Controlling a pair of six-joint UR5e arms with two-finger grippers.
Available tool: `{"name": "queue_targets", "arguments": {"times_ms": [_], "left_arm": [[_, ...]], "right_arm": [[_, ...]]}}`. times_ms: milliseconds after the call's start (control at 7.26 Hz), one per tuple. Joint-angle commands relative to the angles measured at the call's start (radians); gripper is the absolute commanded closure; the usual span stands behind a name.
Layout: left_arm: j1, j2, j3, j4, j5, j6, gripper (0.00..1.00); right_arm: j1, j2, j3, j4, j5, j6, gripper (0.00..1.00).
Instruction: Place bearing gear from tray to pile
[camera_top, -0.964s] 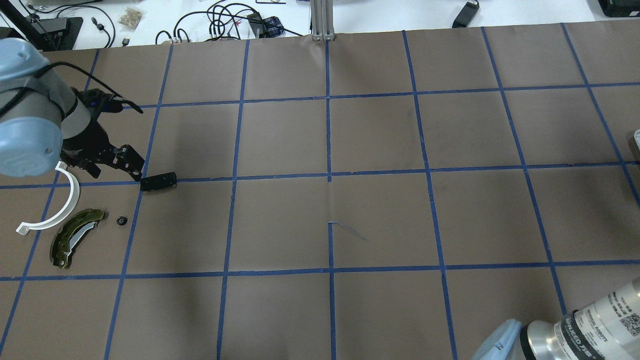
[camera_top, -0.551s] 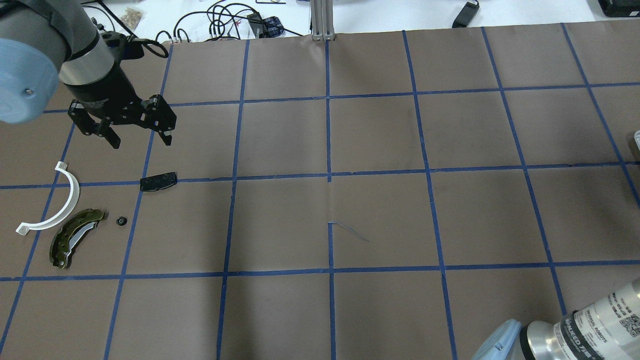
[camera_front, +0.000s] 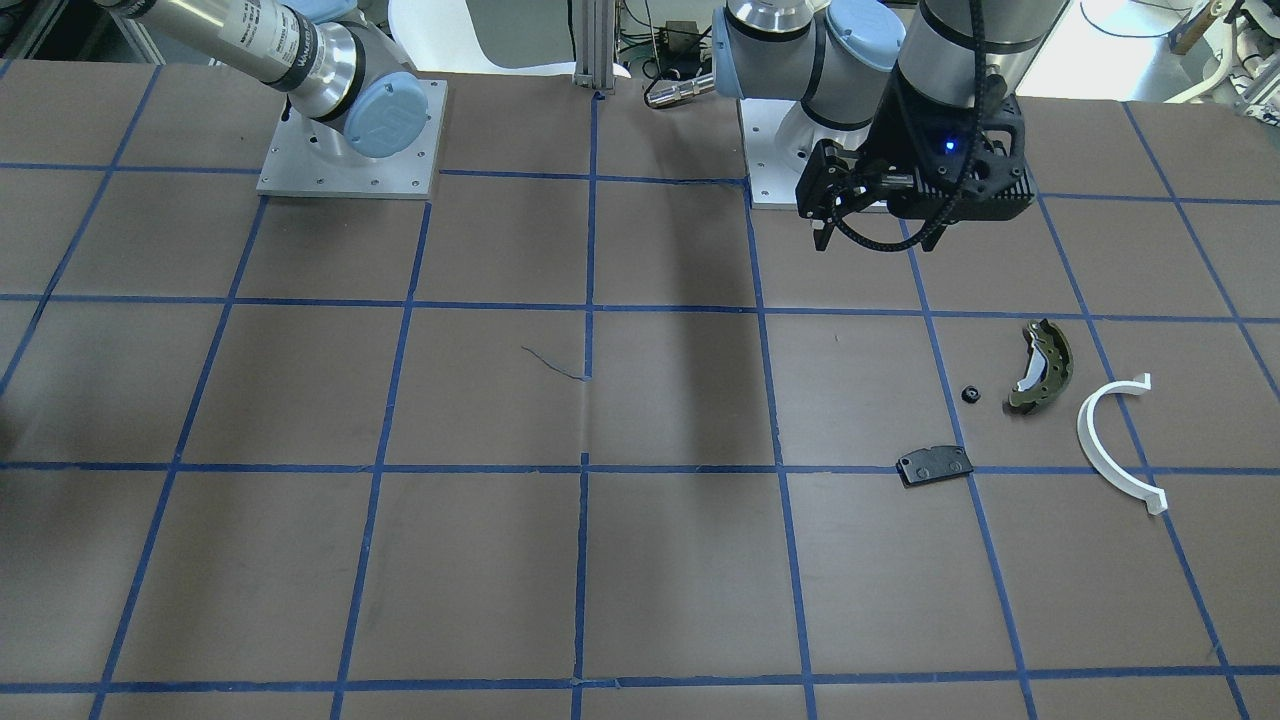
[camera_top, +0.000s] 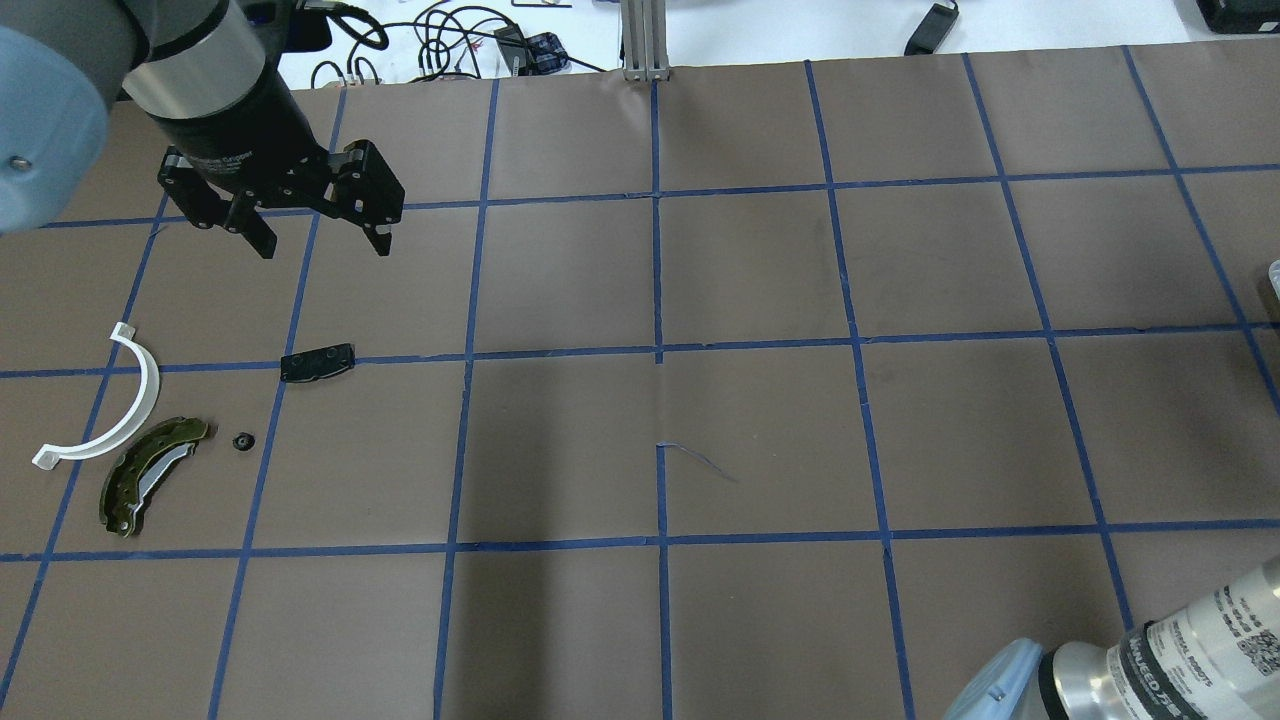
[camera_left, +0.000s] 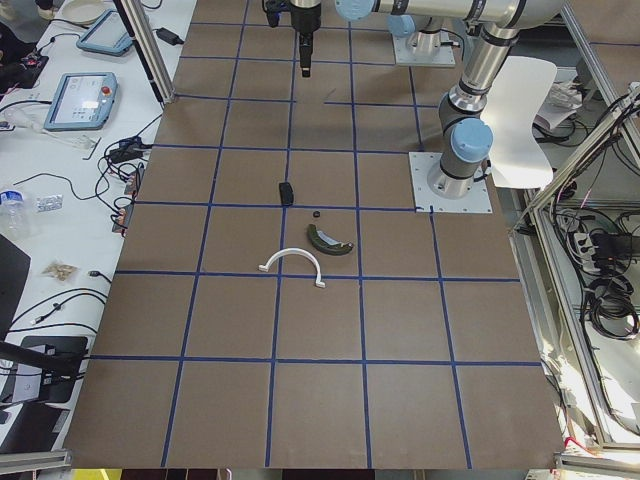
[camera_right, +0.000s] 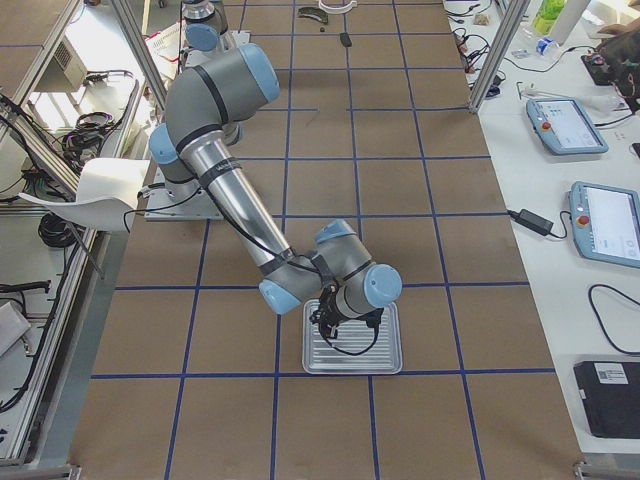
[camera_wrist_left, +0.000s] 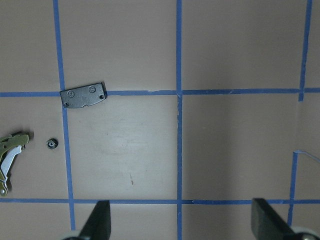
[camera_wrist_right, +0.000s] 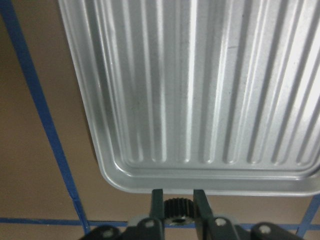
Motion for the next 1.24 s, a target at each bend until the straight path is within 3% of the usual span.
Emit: {"name": "queue_targets", "arguments": {"times_ms": [0,276,551,689,964,1102], "left_arm": [[-0.004,0.03,-0.014,-0.003,-0.001,-0.001,0.0],[-0.002,0.029,-0.016,-0.001,-0.005,-0.001,0.0],[0.002,0.024,-0.016,-0.003,-0.065,-0.004,0.0],[0.001,0.023,-0.014,-0.003,-0.068,-0.01,0.0],[0.001,0.029,-0.014,-0.006,-0.062,-0.001,0.0],[0.001,0.029,-0.016,-0.006,-0.061,-0.001,0.0]], "right_arm": [[0.071,-0.087,-0.01,0.068,0.059,0.006,1.0],[0.148,-0.182,-0.01,0.239,0.19,0.12,1.0],[0.279,-0.315,-0.007,0.353,0.202,0.335,1.0],[0.361,-0.367,0.0,0.385,0.203,0.394,1.0],[0.477,-0.467,0.064,0.403,0.341,0.539,1.0],[0.56,-0.516,0.114,0.387,0.346,0.655,1.0]]}}
